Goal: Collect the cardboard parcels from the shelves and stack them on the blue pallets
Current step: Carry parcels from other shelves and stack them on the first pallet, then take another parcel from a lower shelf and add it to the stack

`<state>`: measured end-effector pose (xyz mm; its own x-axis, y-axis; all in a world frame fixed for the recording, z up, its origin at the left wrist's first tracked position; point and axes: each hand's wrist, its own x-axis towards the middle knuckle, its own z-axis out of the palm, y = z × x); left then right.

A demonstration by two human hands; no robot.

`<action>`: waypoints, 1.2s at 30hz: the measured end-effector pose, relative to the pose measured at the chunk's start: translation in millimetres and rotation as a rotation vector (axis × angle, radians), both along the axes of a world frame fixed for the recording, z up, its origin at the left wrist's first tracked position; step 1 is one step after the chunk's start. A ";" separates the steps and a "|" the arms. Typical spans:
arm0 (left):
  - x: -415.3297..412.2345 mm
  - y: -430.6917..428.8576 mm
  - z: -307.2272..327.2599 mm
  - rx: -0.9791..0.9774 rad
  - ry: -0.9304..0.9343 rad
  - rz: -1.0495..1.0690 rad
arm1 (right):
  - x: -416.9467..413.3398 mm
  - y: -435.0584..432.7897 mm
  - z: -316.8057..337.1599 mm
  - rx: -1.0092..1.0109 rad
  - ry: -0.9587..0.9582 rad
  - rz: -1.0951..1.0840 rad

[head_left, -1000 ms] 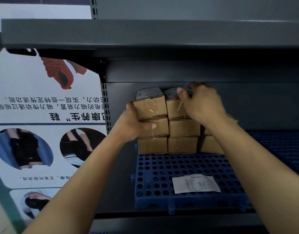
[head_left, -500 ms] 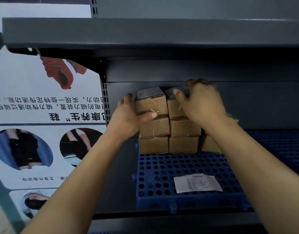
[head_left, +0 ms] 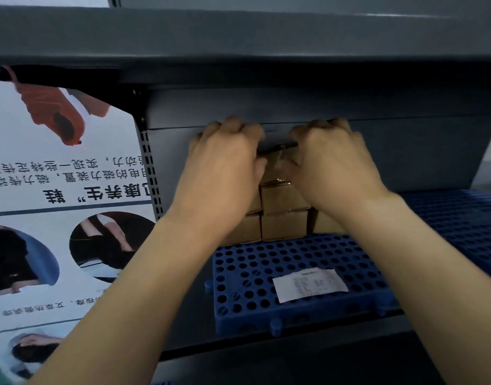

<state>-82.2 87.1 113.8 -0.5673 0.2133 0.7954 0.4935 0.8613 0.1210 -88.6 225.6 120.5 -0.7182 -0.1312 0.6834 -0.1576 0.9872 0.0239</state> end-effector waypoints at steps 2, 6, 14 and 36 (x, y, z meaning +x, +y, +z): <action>7.1 12.1 0.8 -0.028 -0.004 -0.063 | 7.5 8.7 -2.9 0.010 -0.029 -0.065; 20.8 43.7 -2.3 -0.075 -0.037 -0.211 | 31.6 38.0 -14.6 0.011 -0.068 -0.185; 69.3 137.5 -26.1 -0.179 -0.032 -0.556 | 121.8 121.4 -49.4 -0.105 -0.267 -0.480; 349.4 458.5 -147.3 -0.589 -0.347 -1.275 | 493.5 374.8 -186.6 -0.706 -0.680 -1.330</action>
